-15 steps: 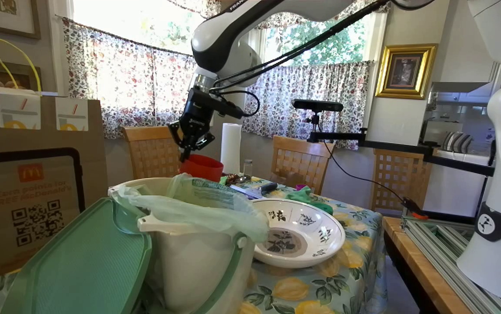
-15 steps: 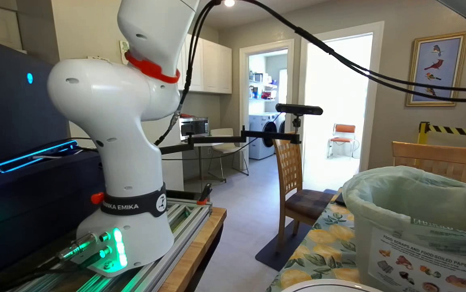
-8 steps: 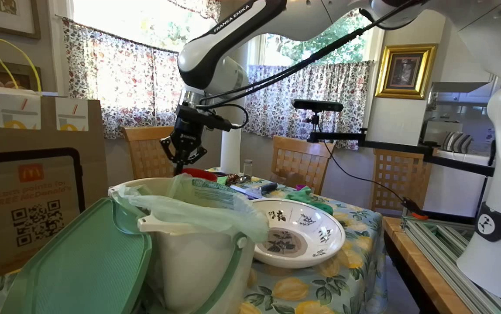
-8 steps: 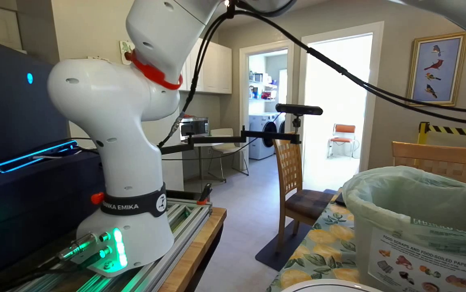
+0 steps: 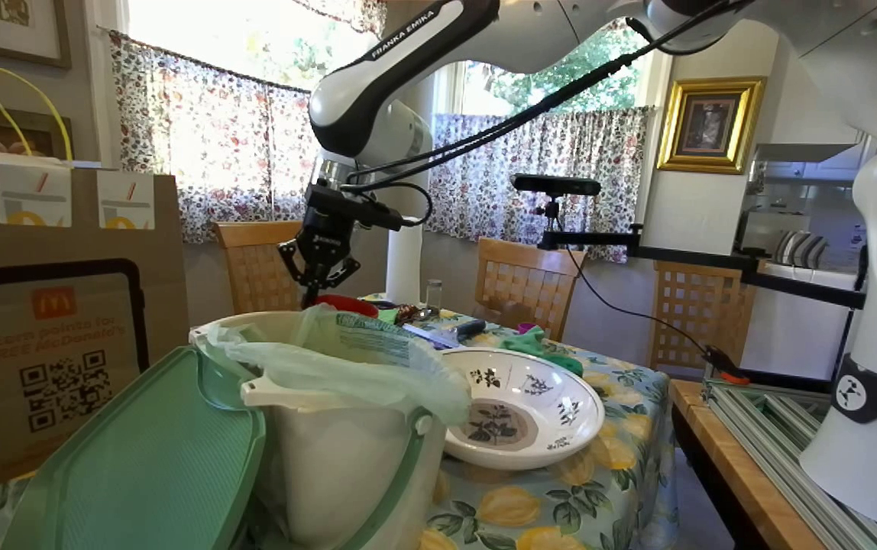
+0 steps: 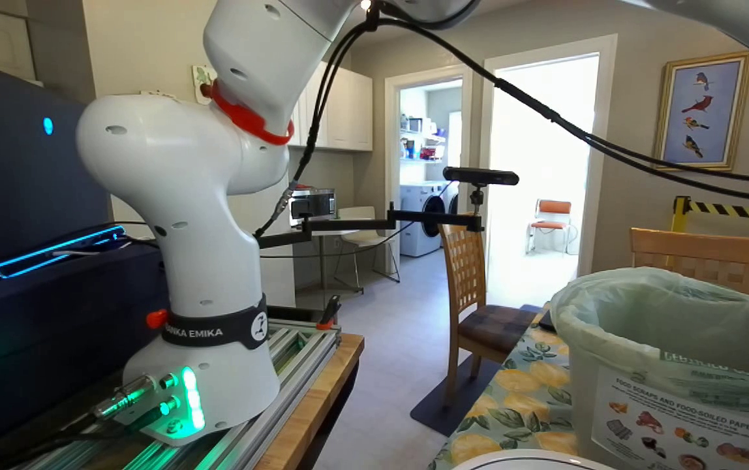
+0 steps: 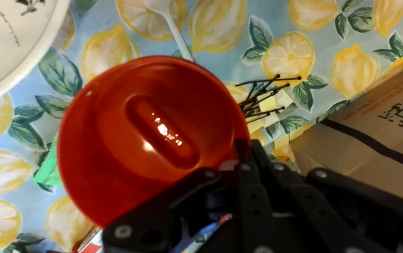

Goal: Move the orange bowl away

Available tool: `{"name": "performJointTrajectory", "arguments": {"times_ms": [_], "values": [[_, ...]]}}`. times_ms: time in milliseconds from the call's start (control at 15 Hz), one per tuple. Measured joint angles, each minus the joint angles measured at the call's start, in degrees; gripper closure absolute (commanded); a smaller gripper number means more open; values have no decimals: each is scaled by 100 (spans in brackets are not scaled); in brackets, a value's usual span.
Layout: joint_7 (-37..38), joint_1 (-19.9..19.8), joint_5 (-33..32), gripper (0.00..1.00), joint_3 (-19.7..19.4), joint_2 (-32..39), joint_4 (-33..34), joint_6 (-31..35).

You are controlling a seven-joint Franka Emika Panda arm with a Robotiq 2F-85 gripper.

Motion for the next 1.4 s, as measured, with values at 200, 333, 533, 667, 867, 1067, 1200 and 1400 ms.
{"name": "performJointTrajectory", "arguments": {"times_ms": [200, 333, 533, 667, 867, 1067, 1200, 1400], "values": [[0, 17, 0, 99, 8, 85, 3, 19], [0, 24, 0, 99, 18, 165, 18, 19], [0, 26, 0, 99, 32, 343, 159, 12], [20, 26, 0, 99, 34, 508, 343, -7], [120, 26, 0, 99, 32, 792, 683, -121], [250, 26, 0, 99, 8, 1062, 984, -231], [309, 23, -1, 99, -10, 1230, 1162, -281], [402, 20, -4, 99, -31, 1469, 1424, -397]]}}
